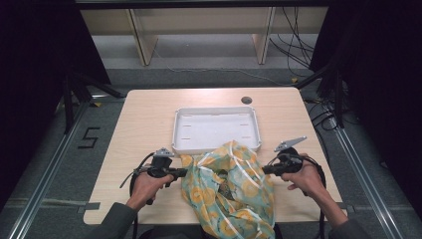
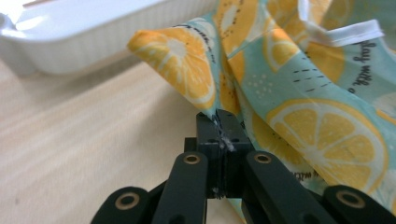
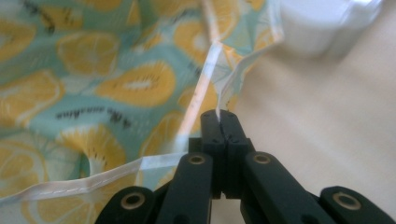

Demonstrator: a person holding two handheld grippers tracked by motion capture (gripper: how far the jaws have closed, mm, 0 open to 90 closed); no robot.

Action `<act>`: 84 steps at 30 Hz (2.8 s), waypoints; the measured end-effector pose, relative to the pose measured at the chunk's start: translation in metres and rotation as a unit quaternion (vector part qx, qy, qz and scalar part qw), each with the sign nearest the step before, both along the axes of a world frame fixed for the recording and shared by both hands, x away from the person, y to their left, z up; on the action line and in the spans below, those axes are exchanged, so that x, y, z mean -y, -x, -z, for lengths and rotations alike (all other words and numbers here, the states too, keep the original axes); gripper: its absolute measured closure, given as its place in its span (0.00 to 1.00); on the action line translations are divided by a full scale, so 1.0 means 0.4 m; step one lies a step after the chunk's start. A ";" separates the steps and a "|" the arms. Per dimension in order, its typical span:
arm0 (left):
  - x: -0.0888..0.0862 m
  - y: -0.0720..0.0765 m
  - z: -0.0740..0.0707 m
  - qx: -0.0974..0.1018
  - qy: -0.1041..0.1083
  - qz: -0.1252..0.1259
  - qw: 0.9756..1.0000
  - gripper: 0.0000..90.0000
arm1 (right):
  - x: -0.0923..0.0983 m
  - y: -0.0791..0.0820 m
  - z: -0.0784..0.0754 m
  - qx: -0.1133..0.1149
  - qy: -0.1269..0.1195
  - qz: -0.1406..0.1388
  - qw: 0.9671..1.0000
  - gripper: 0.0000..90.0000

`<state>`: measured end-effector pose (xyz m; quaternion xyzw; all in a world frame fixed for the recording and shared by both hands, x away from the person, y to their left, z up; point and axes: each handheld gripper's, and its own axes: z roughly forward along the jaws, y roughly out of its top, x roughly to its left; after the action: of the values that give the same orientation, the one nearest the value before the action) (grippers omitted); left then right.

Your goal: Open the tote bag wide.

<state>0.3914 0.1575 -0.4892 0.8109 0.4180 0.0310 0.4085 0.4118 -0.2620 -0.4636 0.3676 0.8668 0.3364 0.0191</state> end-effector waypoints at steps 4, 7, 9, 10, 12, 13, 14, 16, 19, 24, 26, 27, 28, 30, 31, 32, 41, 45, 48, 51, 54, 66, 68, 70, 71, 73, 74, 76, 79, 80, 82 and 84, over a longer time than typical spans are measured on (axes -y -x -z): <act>-0.025 0.023 0.002 -0.007 -0.005 0.009 1.000 0.98 | -0.014 -0.055 -0.047 0.062 0.011 0.006 0.998 1.00; -0.034 0.045 0.006 -0.013 0.005 0.003 1.000 0.97 | -0.024 -0.104 -0.090 0.074 0.035 0.012 0.997 1.00; -0.039 0.057 0.009 -0.015 0.003 0.003 1.000 0.96 | -0.035 -0.138 -0.107 0.088 0.049 0.015 0.995 1.00; -0.042 0.061 0.010 -0.021 0.003 0.010 1.000 0.96 | -0.043 -0.154 -0.114 0.095 0.053 0.014 0.994 1.00; -0.040 0.071 0.014 -0.017 0.006 0.006 1.000 0.96 | -0.058 -0.182 -0.126 0.096 0.072 0.011 0.993 1.00; -0.042 0.072 0.013 -0.021 0.001 0.016 1.000 0.96 | -0.067 -0.196 -0.123 0.108 0.073 0.019 0.991 1.00; -0.041 0.075 0.013 -0.021 -0.002 0.020 1.000 0.95 | -0.074 -0.207 -0.125 0.103 0.081 0.019 0.991 1.00; -0.036 0.084 0.013 -0.019 0.000 0.019 1.000 0.95 | -0.086 -0.228 -0.121 0.105 0.087 0.016 0.990 1.00; -0.036 0.095 0.012 -0.019 0.000 0.027 0.999 0.95 | -0.093 -0.247 -0.105 0.107 0.099 0.020 0.989 1.00; -0.033 0.115 0.014 -0.022 -0.005 0.035 0.999 0.91 | -0.084 -0.254 -0.096 0.088 0.098 0.031 0.991 1.00; -0.034 0.120 0.011 -0.017 0.000 0.037 0.999 0.86 | -0.080 -0.256 -0.094 0.090 0.092 0.036 0.991 0.99; -0.036 0.122 0.007 -0.019 0.003 0.040 0.999 0.83 | -0.080 -0.256 -0.089 0.102 0.079 0.043 0.991 0.94; -0.040 0.122 0.002 -0.025 0.002 0.044 0.999 0.77 | -0.076 -0.253 -0.096 0.094 0.080 0.046 0.991 0.88; -0.050 0.128 -0.010 -0.020 -0.007 0.040 0.999 0.67 | -0.070 -0.241 -0.104 0.107 0.065 0.066 0.990 0.81; -0.055 0.133 -0.017 -0.015 -0.006 0.035 0.999 0.63 | -0.062 -0.232 -0.114 0.112 0.060 0.070 0.989 0.78; -0.060 0.138 -0.025 -0.011 -0.001 0.033 0.999 0.59 | -0.054 -0.219 -0.128 0.109 0.053 0.073 0.990 0.76; -0.053 0.136 -0.133 0.067 0.009 0.037 0.997 0.54 | -0.004 -0.060 -0.217 0.128 -0.009 0.049 0.990 0.58; 0.003 0.114 -0.151 0.073 0.014 0.067 0.995 0.55 | -0.014 -0.004 -0.210 0.121 -0.032 0.016 0.992 0.53; 0.047 0.097 -0.156 0.071 0.012 0.085 0.994 0.53 | -0.038 0.030 -0.193 0.109 -0.046 -0.018 0.993 0.48; 0.082 0.073 -0.156 0.058 0.008 0.110 0.992 0.49 | -0.073 0.054 -0.171 0.085 -0.059 -0.042 0.994 0.43; 0.105 0.057 -0.151 0.049 0.009 0.117 0.992 0.41 | -0.105 0.061 -0.151 0.087 -0.042 -0.065 0.993 0.39; 0.192 0.004 -0.059 0.004 -0.060 0.215 0.975 0.79 | -0.181 0.026 -0.074 0.084 0.039 -0.117 0.989 0.98; 0.183 0.016 -0.055 -0.002 -0.066 0.221 0.973 0.93 | -0.160 0.000 -0.086 0.097 0.044 -0.099 0.989 1.00; 0.169 0.029 -0.057 -0.003 -0.077 0.230 0.970 0.97 | -0.139 -0.031 -0.094 0.111 0.034 -0.066 0.991 1.00; 0.159 0.038 -0.058 -0.001 -0.081 0.237 0.968 0.97 | -0.127 -0.047 -0.097 0.119 0.036 -0.052 0.991 1.00; 0.137 0.061 -0.057 0.009 -0.060 0.242 0.968 0.97 | -0.101 -0.077 -0.100 0.118 0.043 -0.029 0.992 1.00; 0.132 0.071 -0.059 0.002 -0.059 0.239 0.969 0.97 | -0.098 -0.089 -0.092 0.117 0.030 -0.027 0.992 1.00; 0.134 0.085 -0.061 0.013 -0.074 0.252 0.965 0.97 | -0.111 -0.097 -0.077 0.108 0.035 -0.024 0.993 1.00; 0.145 0.098 -0.043 0.011 -0.104 0.255 0.961 0.96 | -0.154 -0.097 -0.062 0.122 0.087 -0.034 0.988 1.00; 0.148 0.098 -0.030 0.005 -0.102 0.252 0.962 0.96 | -0.162 -0.101 -0.059 0.134 0.091 -0.041 0.986 1.00; 0.149 0.093 -0.011 -0.005 -0.111 0.245 0.963 0.95 | -0.176 -0.107 -0.056 0.141 0.096 -0.037 0.985 0.97; 0.149 0.092 -0.005 -0.011 -0.099 0.235 0.967 0.92 | -0.186 -0.116 -0.048 0.141 0.103 -0.037 0.984 0.93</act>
<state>0.3545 0.0979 -0.4871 0.9232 0.2151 -0.0336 0.3168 0.4581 -0.1876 -0.4445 0.2805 0.8983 0.2942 0.1667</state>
